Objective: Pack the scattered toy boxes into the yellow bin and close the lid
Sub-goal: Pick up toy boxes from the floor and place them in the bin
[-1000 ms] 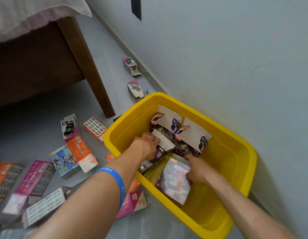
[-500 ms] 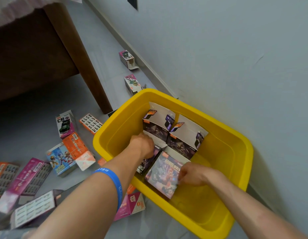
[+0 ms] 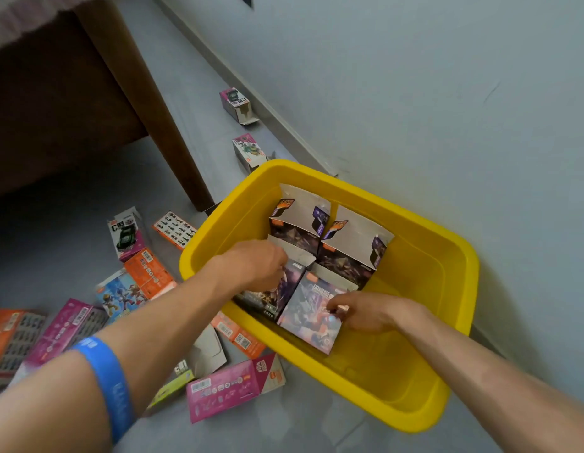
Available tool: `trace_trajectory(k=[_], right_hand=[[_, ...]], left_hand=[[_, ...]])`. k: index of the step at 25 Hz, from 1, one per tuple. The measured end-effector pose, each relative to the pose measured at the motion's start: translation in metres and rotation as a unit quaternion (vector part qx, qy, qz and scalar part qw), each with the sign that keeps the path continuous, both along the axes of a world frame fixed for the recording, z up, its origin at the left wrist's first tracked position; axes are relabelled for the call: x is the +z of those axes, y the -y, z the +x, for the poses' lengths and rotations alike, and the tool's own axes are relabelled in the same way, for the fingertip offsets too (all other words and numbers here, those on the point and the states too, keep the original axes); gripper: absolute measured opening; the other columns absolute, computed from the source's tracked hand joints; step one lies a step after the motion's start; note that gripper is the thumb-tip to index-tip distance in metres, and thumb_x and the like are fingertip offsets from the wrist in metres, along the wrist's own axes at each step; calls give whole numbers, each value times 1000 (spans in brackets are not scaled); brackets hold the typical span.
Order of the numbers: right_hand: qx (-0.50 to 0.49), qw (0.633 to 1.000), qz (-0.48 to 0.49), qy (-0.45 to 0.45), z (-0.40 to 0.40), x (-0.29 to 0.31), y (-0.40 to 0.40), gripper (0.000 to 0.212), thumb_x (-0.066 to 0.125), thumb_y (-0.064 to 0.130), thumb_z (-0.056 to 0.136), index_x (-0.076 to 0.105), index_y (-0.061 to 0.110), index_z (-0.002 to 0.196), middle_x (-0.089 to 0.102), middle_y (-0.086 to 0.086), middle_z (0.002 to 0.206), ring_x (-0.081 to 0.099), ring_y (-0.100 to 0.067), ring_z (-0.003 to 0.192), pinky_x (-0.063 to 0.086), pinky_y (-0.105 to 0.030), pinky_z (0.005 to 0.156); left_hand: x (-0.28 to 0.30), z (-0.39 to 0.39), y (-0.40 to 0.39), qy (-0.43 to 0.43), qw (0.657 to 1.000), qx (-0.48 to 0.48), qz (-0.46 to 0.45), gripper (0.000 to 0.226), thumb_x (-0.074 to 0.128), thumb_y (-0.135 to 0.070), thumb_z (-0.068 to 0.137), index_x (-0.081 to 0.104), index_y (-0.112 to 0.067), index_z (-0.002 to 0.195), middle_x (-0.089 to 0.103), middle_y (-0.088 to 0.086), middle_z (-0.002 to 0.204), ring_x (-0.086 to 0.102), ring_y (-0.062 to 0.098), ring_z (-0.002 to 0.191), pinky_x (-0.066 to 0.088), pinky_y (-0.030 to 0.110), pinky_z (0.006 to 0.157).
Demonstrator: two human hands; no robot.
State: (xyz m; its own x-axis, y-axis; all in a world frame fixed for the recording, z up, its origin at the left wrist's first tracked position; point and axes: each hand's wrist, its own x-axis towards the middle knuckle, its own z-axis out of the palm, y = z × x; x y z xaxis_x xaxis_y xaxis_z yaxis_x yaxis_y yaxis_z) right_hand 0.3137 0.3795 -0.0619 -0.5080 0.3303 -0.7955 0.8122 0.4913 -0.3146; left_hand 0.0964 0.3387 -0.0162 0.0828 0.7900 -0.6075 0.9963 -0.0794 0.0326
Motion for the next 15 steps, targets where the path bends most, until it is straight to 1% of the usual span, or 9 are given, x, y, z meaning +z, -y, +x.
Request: trace_trajectory(k=[3,4,5,6,7,9,11,13,15], right_hand=[[-36,994,81,-62,-7,5,2,33,56,23,94,64,28,125,63,-2,131,60,-19,109,49,-28,85],[-69,987,107,-102,-15,6,2,29,58,26,92,66,28,120,66,-2,126,61,-18,105,48,-28,82],[-102,977,127,-139,-25,5,2,31,60,28,91,65,27,121,67,-3,124,62,-19,104,48,-29,82],[-134,966,146,-163,-37,3,2,35,60,30,90,61,24,124,67,-4,123,63,-22,106,49,-31,83],[-164,959,167,-161,-48,-2,2,39,60,31,90,57,20,127,66,-7,123,63,-27,108,49,-33,82],[-220,950,186,-122,-68,-11,6,49,61,37,89,49,13,130,65,-11,121,61,-33,110,47,-36,79],[-269,938,175,-131,-79,-24,12,57,66,43,87,48,12,131,65,-12,120,61,-34,110,49,-37,79],[-280,924,199,-166,-82,-34,13,56,69,46,84,57,11,126,65,-13,120,62,-34,110,51,-38,82],[-252,926,220,-178,-83,-41,11,52,70,49,83,66,11,117,62,-14,119,60,-35,110,49,-37,82]], left_hand=[[17,-20,16,38,998,-42,9,35,45,-42,101,63,-25,126,66,1,119,62,21,102,53,41,85],[20,-26,23,39,998,-49,5,36,44,-45,101,66,-24,119,68,1,113,63,21,97,53,42,83],[20,-31,29,36,998,-43,8,38,42,-47,101,69,-21,109,69,2,103,64,21,90,54,44,80],[20,-35,34,33,999,-28,15,42,40,-49,101,69,-19,100,69,3,94,64,21,83,54,45,77],[17,-36,38,35,999,-6,22,44,39,-50,101,69,-18,95,68,3,89,63,22,80,54,45,75],[14,-36,46,43,998,39,37,39,41,-51,99,68,-23,97,67,0,90,62,20,82,54,43,75],[13,-33,48,62,994,65,68,32,45,-50,96,68,-28,106,67,-4,98,62,18,87,54,40,76],[13,-32,49,84,987,79,114,29,47,-48,94,67,-30,107,66,-7,98,61,16,85,55,40,73],[12,-34,50,109,977,91,160,26,47,-44,93,68,-30,100,66,-9,89,60,12,77,56,42,68]])
